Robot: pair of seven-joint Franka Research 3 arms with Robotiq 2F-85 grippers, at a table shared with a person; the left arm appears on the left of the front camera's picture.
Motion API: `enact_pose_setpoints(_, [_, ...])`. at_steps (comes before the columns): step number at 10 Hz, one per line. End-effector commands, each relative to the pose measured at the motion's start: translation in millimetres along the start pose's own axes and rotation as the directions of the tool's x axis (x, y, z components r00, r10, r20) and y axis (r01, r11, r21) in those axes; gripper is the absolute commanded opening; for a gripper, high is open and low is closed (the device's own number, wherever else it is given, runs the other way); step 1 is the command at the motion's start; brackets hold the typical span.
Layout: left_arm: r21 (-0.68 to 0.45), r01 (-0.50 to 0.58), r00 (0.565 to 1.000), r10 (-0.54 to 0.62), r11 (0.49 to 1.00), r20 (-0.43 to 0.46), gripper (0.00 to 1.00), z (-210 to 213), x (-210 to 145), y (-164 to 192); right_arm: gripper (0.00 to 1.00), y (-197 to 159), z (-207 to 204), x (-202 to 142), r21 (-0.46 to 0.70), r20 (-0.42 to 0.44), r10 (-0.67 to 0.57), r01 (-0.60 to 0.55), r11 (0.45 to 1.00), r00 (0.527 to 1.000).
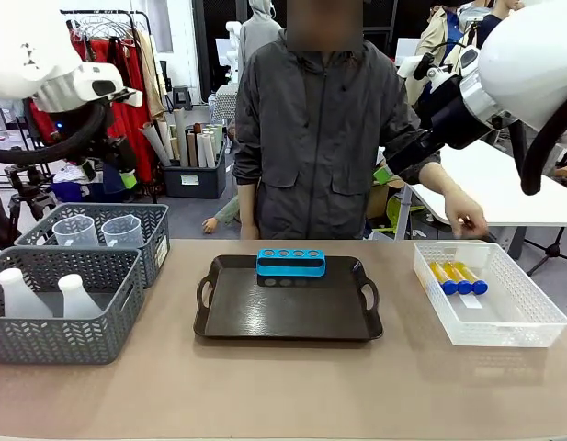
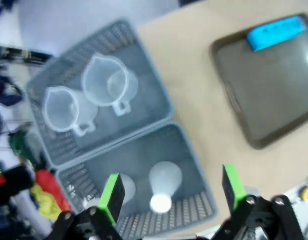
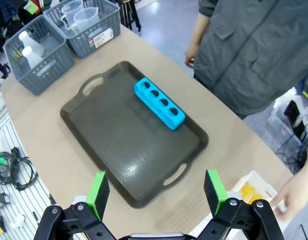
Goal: Prepare the laboratory tools.
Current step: Pick up one Large Measuring Cup and place it on the Handle tray.
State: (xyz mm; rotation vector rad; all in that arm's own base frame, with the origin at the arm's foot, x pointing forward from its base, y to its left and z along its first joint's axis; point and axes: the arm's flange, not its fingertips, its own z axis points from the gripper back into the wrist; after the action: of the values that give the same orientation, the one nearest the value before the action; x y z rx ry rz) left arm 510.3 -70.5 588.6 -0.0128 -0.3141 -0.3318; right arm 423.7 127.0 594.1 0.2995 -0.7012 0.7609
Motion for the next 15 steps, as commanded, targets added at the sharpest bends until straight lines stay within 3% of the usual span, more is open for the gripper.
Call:
enact_pose_setpoints(1, [0.04, -0.114, 0.992, 0.116, 0.993, -0.048, 1.0, -20, 22, 12, 1.0, 0, 3, 3, 0.003, -0.001, -0.019, 0.019, 1.0, 1.0])
enact_pose_setpoints(2, [0.03, -0.14, 0.989, 0.142, 0.99, -0.05, 1.0, -31, 24, 22, 1.0, 0, 3, 3, 0.003, -0.001, -0.019, 0.019, 1.0, 1.0])
enact_pose_setpoints(3, [-0.041, -0.122, 0.993, 0.122, 0.992, 0.004, 1.0, -32, 25, 26, 1.0, 0, 3, 3, 0.003, -0.001, -0.019, 0.019, 1.0, 1.0])
enact_pose_setpoints(4, [0.019, -0.102, 0.993, 0.103, 0.995, -0.052, 1.0, -34, 15, 25, 1.0, 0, 3, 3, 0.003, -0.001, -0.019, 0.019, 1.0, 1.0])
enact_pose_setpoints(8, [0.004, -0.113, 0.992, 0.113, 0.994, -0.048, 1.0, -40, 20, 25, 1.0, 0, 3, 3, 0.003, -0.001, -0.019, 0.019, 1.0, 1.0])
enact_pose_setpoints(11, [-0.075, -0.202, 0.97, 0.188, 0.977, -0.155, 1.0, -88, 34, 60, 1.0, 0, 3, 3, 0.003, -0.001, -0.019, 0.019, 1.0, 1.0])
enact_pose_setpoints(13, [-0.06, -0.279, 0.95, 0.266, 0.959, -0.166, 1.0, -115, 38, 78, 1.0, 0, 3, 3, 0.003, -0.001, -0.019, 0.019, 1.0, 1.0])
enact_pose_setpoints(15, [-0.056, -0.288, 0.944, 0.273, 0.956, -0.186, 1.0, -139, 43, 91, 1.0, 0, 3, 3, 0.003, -0.001, -0.019, 0.019, 1.0, 1.0])
